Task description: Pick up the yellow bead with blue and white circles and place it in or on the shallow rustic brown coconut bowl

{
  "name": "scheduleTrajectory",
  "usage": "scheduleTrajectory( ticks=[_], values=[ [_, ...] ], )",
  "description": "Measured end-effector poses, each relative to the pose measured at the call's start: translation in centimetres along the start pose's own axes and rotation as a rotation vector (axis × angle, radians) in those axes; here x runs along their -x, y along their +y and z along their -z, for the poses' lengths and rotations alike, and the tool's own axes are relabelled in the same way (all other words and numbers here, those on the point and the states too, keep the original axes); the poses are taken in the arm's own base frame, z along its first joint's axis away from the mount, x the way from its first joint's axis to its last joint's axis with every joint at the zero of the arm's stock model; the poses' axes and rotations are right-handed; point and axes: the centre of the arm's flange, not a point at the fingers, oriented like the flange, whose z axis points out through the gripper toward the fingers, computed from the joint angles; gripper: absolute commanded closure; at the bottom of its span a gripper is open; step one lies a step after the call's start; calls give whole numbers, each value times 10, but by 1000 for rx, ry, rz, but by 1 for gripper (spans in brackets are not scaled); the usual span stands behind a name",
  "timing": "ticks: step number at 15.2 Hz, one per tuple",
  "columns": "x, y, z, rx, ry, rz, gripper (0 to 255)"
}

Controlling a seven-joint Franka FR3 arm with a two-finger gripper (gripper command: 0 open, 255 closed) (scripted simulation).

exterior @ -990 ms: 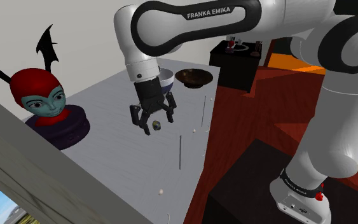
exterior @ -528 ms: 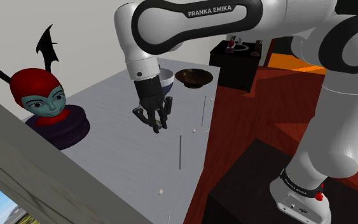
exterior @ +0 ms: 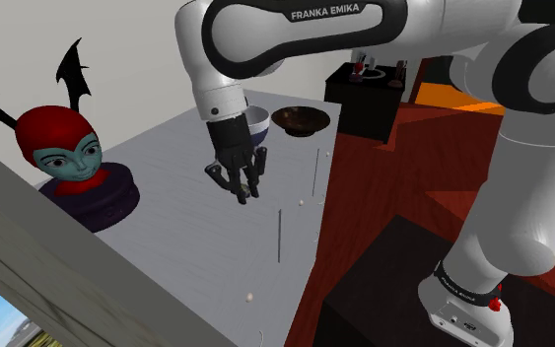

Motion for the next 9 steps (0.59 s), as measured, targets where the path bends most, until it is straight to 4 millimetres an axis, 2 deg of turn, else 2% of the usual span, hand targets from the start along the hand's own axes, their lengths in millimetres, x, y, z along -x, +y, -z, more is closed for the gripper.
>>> scheduleTrajectory(
  ticks=[9],
  values=[
    [17,1,44,1,-1,0,255]
  ],
)
